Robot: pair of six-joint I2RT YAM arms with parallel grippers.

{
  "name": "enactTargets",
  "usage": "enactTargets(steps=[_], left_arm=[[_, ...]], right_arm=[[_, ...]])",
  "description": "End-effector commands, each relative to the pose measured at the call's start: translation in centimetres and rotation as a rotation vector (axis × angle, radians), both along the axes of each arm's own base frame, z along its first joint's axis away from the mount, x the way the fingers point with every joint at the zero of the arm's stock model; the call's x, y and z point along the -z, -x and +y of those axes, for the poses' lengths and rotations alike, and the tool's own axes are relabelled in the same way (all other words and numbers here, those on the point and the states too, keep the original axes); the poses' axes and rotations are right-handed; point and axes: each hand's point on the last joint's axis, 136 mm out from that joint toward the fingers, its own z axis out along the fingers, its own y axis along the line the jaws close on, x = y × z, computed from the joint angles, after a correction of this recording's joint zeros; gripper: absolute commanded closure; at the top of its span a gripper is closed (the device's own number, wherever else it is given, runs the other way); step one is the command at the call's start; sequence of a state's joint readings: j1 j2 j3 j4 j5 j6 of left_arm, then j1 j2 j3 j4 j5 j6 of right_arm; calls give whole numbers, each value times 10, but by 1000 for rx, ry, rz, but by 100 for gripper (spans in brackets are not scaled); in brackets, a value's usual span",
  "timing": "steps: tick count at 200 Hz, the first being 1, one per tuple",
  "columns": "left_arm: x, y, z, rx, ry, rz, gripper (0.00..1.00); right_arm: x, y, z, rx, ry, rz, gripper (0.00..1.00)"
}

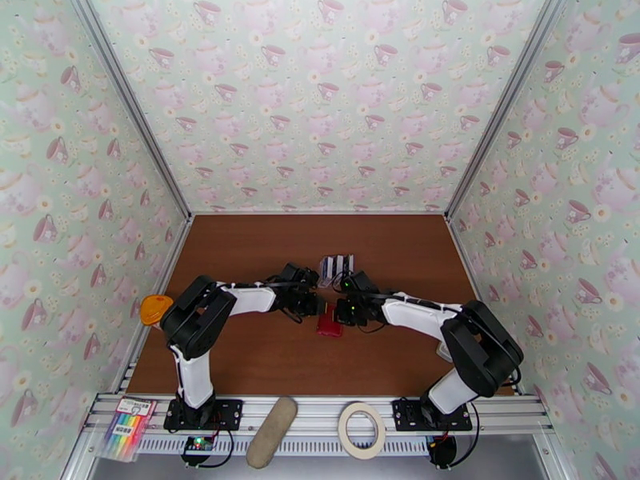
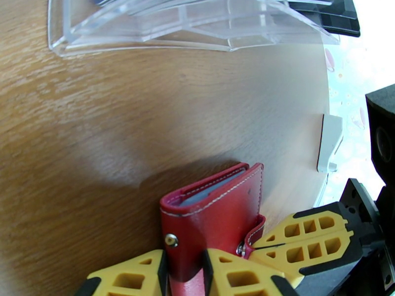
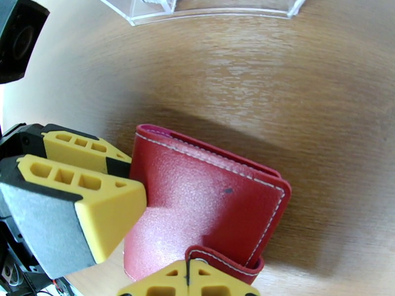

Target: Put the credit cards into the card holder

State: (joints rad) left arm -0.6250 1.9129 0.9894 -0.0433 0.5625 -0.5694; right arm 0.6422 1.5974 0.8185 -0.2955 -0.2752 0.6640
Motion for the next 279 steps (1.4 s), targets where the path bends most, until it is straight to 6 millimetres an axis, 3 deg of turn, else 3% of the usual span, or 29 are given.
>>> enactTargets(steps=[1,116,148,169,188,238,279], left_arm=[[33,13,3,15,-71,53,73],[31,14,2,20,-71,51,73],[30,14,2,21,-72,47,74],[30,15,2,21,-72,47,74],[30,14,2,21,-72,46,74],[32,14,3,19,-74,51,74],[30,14,3,17,-70,47,74]], right_arm=[[5,2,2,-26,20,15,100],[37,9,-10,-23,129,101,100],[35,9,-10,-29,125,97,100],[26,7,-4,-37,93,79,82],[16,5,8,-53,25,64,76],[14,4,18,-57,-20,59,83],[20,4,12,-46,7,64,88]])
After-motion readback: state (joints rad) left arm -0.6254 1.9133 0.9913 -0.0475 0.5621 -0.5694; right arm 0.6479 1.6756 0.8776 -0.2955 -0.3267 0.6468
